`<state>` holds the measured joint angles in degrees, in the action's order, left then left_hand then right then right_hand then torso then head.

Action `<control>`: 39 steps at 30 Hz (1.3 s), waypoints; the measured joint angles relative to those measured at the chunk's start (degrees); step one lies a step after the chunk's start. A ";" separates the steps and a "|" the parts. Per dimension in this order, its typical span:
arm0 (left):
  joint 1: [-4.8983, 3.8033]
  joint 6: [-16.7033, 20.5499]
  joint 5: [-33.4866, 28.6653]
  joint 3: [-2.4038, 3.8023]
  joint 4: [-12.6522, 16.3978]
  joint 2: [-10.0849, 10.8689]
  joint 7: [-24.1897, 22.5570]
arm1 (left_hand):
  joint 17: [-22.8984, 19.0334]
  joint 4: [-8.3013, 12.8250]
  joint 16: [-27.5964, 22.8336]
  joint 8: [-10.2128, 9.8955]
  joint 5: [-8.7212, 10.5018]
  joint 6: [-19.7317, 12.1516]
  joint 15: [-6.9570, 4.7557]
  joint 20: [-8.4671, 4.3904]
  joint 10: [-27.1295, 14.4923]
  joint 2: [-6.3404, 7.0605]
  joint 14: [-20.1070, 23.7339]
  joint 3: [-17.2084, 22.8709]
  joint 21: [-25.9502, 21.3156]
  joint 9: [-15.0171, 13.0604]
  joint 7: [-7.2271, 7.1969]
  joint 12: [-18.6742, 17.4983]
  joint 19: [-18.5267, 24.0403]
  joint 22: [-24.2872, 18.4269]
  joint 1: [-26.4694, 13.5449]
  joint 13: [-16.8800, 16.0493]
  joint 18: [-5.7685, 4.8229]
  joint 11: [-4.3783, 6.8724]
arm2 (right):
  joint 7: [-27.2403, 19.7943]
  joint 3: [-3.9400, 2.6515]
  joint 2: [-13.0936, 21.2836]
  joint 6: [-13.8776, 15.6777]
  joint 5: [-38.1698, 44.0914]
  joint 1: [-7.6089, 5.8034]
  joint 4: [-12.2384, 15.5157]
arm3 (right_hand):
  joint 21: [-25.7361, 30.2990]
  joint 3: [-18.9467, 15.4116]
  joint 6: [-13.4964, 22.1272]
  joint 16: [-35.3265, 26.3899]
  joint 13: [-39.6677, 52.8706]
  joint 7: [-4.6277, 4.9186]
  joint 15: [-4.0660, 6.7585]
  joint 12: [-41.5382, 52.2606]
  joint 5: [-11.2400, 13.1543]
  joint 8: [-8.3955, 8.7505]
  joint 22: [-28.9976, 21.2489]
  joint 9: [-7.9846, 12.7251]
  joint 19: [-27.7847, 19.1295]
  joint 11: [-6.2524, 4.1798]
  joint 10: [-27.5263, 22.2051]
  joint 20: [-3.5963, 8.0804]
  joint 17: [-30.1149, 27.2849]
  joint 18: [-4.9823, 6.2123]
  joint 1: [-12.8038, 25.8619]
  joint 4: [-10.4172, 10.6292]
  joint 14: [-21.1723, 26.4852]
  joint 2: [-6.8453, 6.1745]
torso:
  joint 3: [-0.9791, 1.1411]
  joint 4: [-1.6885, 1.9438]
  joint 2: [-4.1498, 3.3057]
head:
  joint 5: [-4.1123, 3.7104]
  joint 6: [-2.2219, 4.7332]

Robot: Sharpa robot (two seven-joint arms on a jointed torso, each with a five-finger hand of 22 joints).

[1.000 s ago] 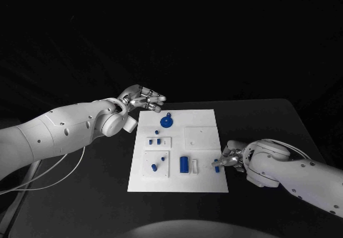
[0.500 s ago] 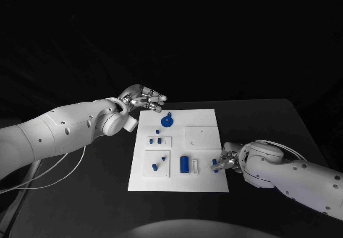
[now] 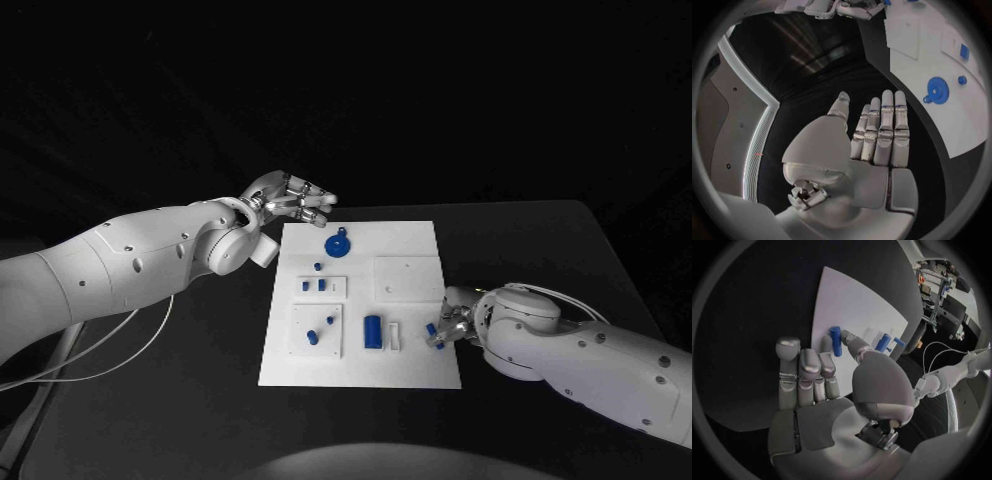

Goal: Assemble the parts on the task board

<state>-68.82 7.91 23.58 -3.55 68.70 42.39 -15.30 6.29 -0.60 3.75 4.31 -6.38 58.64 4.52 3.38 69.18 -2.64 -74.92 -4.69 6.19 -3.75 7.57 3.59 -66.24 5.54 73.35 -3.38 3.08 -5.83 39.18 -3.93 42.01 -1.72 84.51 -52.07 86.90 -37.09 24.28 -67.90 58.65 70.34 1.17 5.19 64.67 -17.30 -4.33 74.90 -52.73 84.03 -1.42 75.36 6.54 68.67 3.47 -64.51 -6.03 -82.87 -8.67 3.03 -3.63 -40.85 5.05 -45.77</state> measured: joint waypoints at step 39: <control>0.00 -0.41 -0.01 -0.01 0.06 0.09 0.42 | 0.00 0.00 0.00 0.00 0.00 -0.20 0.00 0.00 0.00 0.00 0.00 0.00 0.00 0.00 0.20 0.00 0.00 -0.03 0.00 0.00 0.00 0.00 | -10.07 0.24 1.10 16.69 -18.50 0.98 3.34 | -3.58 14.86 0.92 0.08 -0.89 3.30 -0.17 0.30 -7.67 0.66 0.00 43.66 -0.21 -0.54 0.72 -0.21 0.32 1.72 0.63 -9.99 -0.25 3.58 | -0.01 -0.02 -0.02 | 0.31 -0.24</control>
<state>-68.83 7.49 23.57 -3.56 68.76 42.48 -14.88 6.29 -0.60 3.75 4.31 -6.38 58.44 4.52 3.38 69.17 -2.64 -74.92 -4.69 6.19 -3.75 7.77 3.59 -66.24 5.51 73.35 -3.38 3.07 -5.83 29.11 -3.68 43.11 14.97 66.01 -51.09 90.24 -40.67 39.14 -66.98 58.73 69.45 4.47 5.02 64.97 -24.98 -3.67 74.90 -9.07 83.82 -1.96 76.08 6.33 68.98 5.20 -63.87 -16.02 -83.13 -5.09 3.02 -3.65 -40.87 5.36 -46.01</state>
